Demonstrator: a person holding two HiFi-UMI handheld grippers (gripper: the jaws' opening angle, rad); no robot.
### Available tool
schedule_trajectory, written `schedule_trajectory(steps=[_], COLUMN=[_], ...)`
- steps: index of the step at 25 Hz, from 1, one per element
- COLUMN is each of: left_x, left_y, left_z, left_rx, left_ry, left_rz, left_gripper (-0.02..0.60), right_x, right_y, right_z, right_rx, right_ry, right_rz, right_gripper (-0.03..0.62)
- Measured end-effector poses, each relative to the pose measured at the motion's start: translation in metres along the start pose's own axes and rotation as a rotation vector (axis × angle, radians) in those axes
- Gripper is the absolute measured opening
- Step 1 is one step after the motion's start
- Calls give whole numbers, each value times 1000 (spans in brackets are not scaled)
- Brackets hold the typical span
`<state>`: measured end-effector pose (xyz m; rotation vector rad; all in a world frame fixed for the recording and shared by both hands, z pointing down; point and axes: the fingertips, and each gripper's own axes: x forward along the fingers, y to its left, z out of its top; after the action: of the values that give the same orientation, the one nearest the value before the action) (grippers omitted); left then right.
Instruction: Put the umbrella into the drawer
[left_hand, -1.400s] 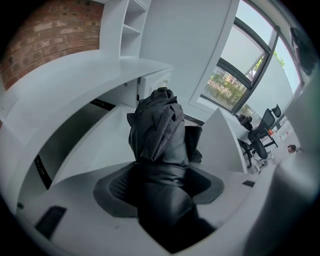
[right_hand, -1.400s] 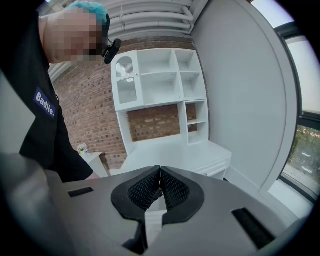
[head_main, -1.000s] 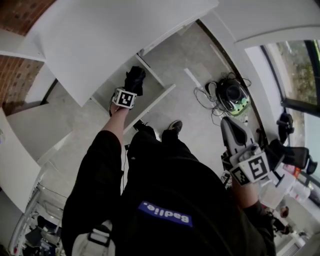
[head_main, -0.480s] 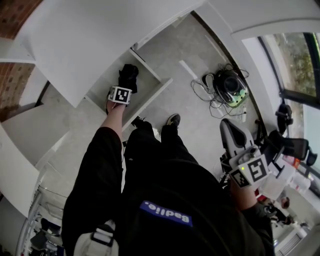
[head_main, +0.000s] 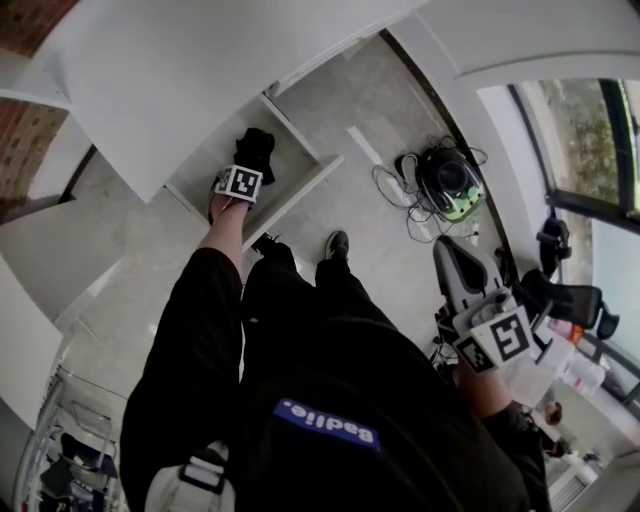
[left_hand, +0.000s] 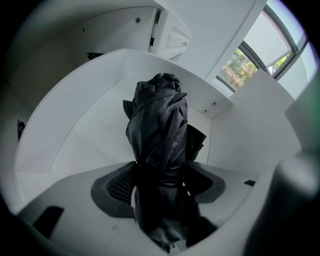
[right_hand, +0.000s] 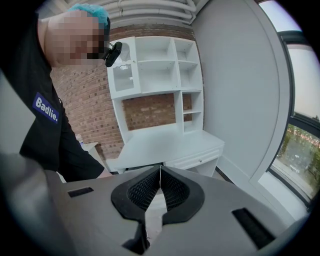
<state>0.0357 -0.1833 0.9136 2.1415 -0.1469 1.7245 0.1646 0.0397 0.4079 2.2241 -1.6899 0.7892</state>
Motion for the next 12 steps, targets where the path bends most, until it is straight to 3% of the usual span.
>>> schedule_trajectory(steps=[3, 7, 12], left_x=[-19, -71, -154], left_y=[-2, 7, -2], left_z=[8, 20, 21], left_rx=[7, -3, -85], left_ry=[-42, -162, -331], left_rz=[13, 67, 139], left_gripper=[293, 290, 278], right_x=[8, 24, 19], right_y=[7, 22, 34], right_z=[5, 19, 30], right_rx=[-24, -87, -134], right_ry=[-14, -55, -107], right_rz=[58, 189, 354], right_gripper=[31, 31, 31])
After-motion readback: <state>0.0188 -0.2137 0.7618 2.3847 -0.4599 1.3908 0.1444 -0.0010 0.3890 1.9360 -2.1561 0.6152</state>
